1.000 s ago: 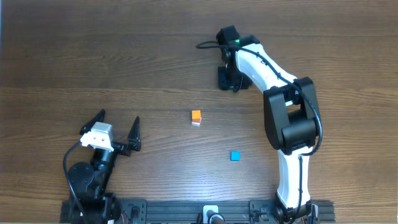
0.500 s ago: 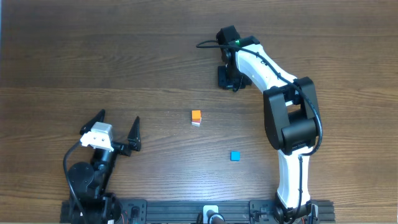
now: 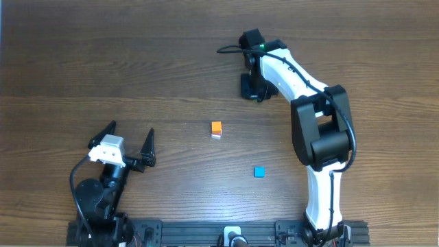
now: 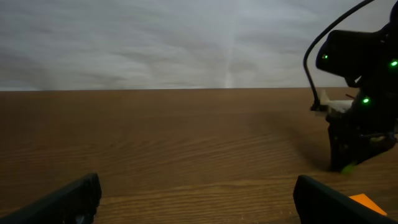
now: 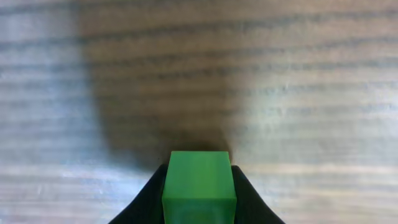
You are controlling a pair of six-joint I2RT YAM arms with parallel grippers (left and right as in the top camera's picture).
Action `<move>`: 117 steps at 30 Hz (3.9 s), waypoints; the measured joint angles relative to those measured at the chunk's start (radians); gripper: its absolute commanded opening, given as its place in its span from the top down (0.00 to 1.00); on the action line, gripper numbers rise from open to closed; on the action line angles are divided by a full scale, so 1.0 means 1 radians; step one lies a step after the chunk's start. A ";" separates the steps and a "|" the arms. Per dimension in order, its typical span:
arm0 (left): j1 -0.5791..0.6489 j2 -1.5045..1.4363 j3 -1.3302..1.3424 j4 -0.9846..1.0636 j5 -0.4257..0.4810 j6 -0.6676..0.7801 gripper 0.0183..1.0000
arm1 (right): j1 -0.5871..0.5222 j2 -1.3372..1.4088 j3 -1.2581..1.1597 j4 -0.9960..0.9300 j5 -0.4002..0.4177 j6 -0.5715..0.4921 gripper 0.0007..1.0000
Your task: Stack Cubes
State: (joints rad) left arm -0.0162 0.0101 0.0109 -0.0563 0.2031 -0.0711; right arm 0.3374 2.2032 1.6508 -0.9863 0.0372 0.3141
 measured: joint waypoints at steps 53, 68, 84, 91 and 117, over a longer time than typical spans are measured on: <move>0.000 0.000 0.000 0.000 0.000 0.000 0.00 | 0.414 -0.236 0.003 -0.234 -0.004 0.393 0.99; 0.000 0.000 0.000 0.000 0.000 0.000 0.00 | 0.411 -0.199 0.003 -0.211 -0.004 0.393 0.99; 0.000 0.000 0.000 0.000 0.000 0.000 0.00 | 0.411 -0.199 0.003 -0.210 -0.004 0.393 0.91; 0.000 0.000 0.000 0.000 0.000 0.000 0.00 | 0.411 -0.199 0.003 -0.214 -0.004 0.397 0.90; 0.000 0.000 0.000 0.000 0.000 0.000 0.00 | 0.411 -0.199 0.002 -0.217 -0.003 0.420 0.71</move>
State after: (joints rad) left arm -0.0162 0.0101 0.0109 -0.0563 0.2031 -0.0711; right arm 0.7486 2.0041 1.6527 -1.2034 0.0338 0.7341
